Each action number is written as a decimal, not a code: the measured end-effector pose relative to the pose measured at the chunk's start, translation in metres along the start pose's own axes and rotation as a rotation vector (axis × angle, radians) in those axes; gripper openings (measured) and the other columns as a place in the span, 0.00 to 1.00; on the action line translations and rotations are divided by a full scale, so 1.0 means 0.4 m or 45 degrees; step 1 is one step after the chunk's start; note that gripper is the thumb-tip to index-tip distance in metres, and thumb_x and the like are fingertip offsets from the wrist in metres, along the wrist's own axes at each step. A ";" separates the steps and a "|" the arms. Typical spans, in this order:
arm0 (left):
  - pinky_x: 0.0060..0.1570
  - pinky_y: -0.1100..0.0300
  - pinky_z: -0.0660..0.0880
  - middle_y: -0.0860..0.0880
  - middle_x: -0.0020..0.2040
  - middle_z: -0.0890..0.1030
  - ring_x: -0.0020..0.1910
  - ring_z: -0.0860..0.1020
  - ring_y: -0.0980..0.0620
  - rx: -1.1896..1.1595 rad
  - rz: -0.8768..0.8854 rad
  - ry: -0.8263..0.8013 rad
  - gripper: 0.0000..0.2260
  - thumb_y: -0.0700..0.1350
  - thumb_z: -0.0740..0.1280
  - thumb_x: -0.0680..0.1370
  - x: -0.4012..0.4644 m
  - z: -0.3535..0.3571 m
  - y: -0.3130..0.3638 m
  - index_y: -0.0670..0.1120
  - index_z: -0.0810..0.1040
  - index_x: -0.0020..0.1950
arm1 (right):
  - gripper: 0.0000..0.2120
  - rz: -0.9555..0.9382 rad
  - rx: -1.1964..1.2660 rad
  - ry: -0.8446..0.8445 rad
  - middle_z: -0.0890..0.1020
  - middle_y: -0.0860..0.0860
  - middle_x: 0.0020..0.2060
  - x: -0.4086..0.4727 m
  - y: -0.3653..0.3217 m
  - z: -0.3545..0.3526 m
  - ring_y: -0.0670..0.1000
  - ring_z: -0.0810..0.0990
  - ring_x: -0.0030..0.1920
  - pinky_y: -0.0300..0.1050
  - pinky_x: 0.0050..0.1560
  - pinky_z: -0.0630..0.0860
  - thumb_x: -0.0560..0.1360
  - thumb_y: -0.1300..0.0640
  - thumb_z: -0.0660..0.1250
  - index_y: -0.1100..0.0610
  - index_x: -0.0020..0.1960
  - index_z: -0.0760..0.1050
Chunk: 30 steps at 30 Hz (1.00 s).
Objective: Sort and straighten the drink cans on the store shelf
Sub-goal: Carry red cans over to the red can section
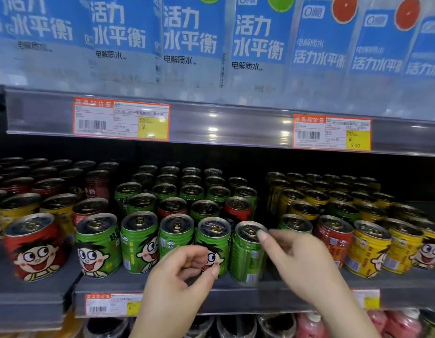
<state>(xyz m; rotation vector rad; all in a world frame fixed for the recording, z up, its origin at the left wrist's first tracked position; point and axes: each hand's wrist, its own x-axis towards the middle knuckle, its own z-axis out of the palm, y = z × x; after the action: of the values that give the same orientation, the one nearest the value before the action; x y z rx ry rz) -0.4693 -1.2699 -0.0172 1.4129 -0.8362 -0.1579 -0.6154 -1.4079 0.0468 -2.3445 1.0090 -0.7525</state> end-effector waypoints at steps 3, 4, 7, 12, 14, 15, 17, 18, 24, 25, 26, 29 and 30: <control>0.45 0.65 0.79 0.54 0.46 0.83 0.46 0.82 0.55 0.019 0.005 0.014 0.16 0.46 0.80 0.63 0.008 0.000 0.023 0.62 0.82 0.43 | 0.13 -0.184 -0.035 0.288 0.81 0.37 0.41 0.029 -0.014 -0.028 0.37 0.77 0.42 0.34 0.43 0.73 0.75 0.45 0.64 0.48 0.55 0.81; 0.46 0.63 0.79 0.58 0.47 0.82 0.47 0.81 0.58 0.078 0.029 0.010 0.15 0.47 0.81 0.62 0.013 -0.002 0.037 0.62 0.82 0.43 | 0.10 -0.236 -0.064 0.325 0.80 0.37 0.40 0.044 -0.013 -0.044 0.38 0.77 0.41 0.36 0.42 0.73 0.75 0.48 0.66 0.47 0.53 0.81; 0.54 0.66 0.71 0.68 0.52 0.77 0.54 0.74 0.68 0.454 0.255 -0.036 0.17 0.61 0.76 0.62 0.036 0.006 0.096 0.64 0.77 0.48 | 0.07 -0.275 -0.142 0.319 0.80 0.39 0.39 0.100 0.018 -0.087 0.42 0.75 0.40 0.38 0.43 0.69 0.75 0.53 0.67 0.49 0.51 0.83; 0.67 0.52 0.58 0.53 0.60 0.70 0.63 0.59 0.53 1.189 0.485 -0.099 0.43 0.79 0.57 0.56 0.095 0.084 0.121 0.55 0.76 0.63 | 0.09 -0.208 -0.135 0.114 0.81 0.43 0.39 0.203 0.033 -0.089 0.47 0.79 0.42 0.39 0.43 0.72 0.71 0.47 0.72 0.48 0.50 0.82; 0.68 0.49 0.55 0.50 0.59 0.69 0.62 0.60 0.48 1.384 0.444 -0.139 0.45 0.81 0.54 0.55 0.110 0.113 0.124 0.55 0.76 0.61 | 0.15 -0.193 -0.219 -0.032 0.78 0.42 0.39 0.236 0.023 -0.071 0.47 0.78 0.43 0.39 0.45 0.73 0.69 0.44 0.73 0.47 0.53 0.80; 0.69 0.49 0.53 0.50 0.60 0.68 0.63 0.60 0.47 1.467 0.415 -0.171 0.44 0.81 0.53 0.55 0.113 0.123 0.124 0.55 0.77 0.60 | 0.18 -0.200 -0.251 -0.094 0.77 0.42 0.41 0.251 0.018 -0.061 0.47 0.78 0.45 0.40 0.46 0.74 0.68 0.42 0.73 0.48 0.55 0.79; 0.69 0.49 0.50 0.50 0.61 0.69 0.63 0.61 0.47 1.527 0.394 -0.184 0.42 0.81 0.54 0.55 0.115 0.135 0.122 0.56 0.78 0.57 | 0.24 -0.214 -0.286 -0.184 0.77 0.42 0.43 0.275 0.009 -0.045 0.46 0.78 0.46 0.41 0.49 0.76 0.66 0.40 0.74 0.48 0.58 0.78; 0.69 0.50 0.51 0.51 0.60 0.69 0.63 0.62 0.47 1.519 0.393 -0.179 0.42 0.81 0.54 0.55 0.117 0.136 0.120 0.56 0.78 0.56 | 0.26 -0.216 -0.289 -0.223 0.77 0.43 0.44 0.283 0.004 -0.039 0.46 0.78 0.47 0.42 0.50 0.76 0.65 0.39 0.74 0.48 0.59 0.77; 0.62 0.58 0.59 0.59 0.56 0.68 0.59 0.64 0.54 1.307 0.362 -0.284 0.39 0.79 0.60 0.54 0.118 0.106 0.106 0.60 0.75 0.59 | 0.31 -0.177 -0.485 -0.412 0.82 0.48 0.46 0.315 -0.031 -0.006 0.49 0.80 0.47 0.46 0.51 0.78 0.60 0.31 0.72 0.52 0.52 0.79; 0.61 0.58 0.59 0.60 0.56 0.68 0.59 0.64 0.55 1.297 0.362 -0.301 0.39 0.79 0.60 0.54 0.116 0.104 0.106 0.60 0.74 0.59 | 0.31 -0.175 -0.568 -0.422 0.82 0.48 0.44 0.322 -0.039 0.003 0.50 0.80 0.45 0.45 0.48 0.77 0.59 0.28 0.70 0.53 0.49 0.79; 0.61 0.59 0.59 0.61 0.56 0.67 0.59 0.64 0.56 1.292 0.364 -0.311 0.39 0.79 0.60 0.55 0.115 0.104 0.107 0.60 0.74 0.59 | 0.32 -0.166 -0.644 -0.426 0.81 0.48 0.43 0.328 -0.046 0.014 0.50 0.79 0.45 0.44 0.46 0.76 0.58 0.26 0.67 0.52 0.46 0.79; 0.61 0.59 0.58 0.61 0.57 0.67 0.59 0.64 0.56 1.305 0.372 -0.309 0.39 0.79 0.60 0.55 0.114 0.108 0.109 0.60 0.73 0.61 | 0.30 -0.135 -0.715 -0.389 0.77 0.48 0.38 0.333 -0.065 0.038 0.52 0.78 0.45 0.46 0.47 0.70 0.59 0.25 0.66 0.52 0.39 0.74; 0.61 0.59 0.58 0.61 0.57 0.67 0.59 0.64 0.56 1.314 0.375 -0.312 0.40 0.78 0.60 0.56 0.114 0.108 0.108 0.60 0.73 0.62 | 0.28 -0.128 -0.691 -0.371 0.76 0.47 0.35 0.330 -0.067 0.038 0.52 0.78 0.43 0.45 0.45 0.70 0.59 0.26 0.67 0.52 0.37 0.73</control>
<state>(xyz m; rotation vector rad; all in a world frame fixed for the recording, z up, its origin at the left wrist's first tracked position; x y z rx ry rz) -0.4786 -1.3216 0.0379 2.2174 -1.4222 0.3962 -0.5159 -1.4889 0.0908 -2.8712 1.0661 -0.1597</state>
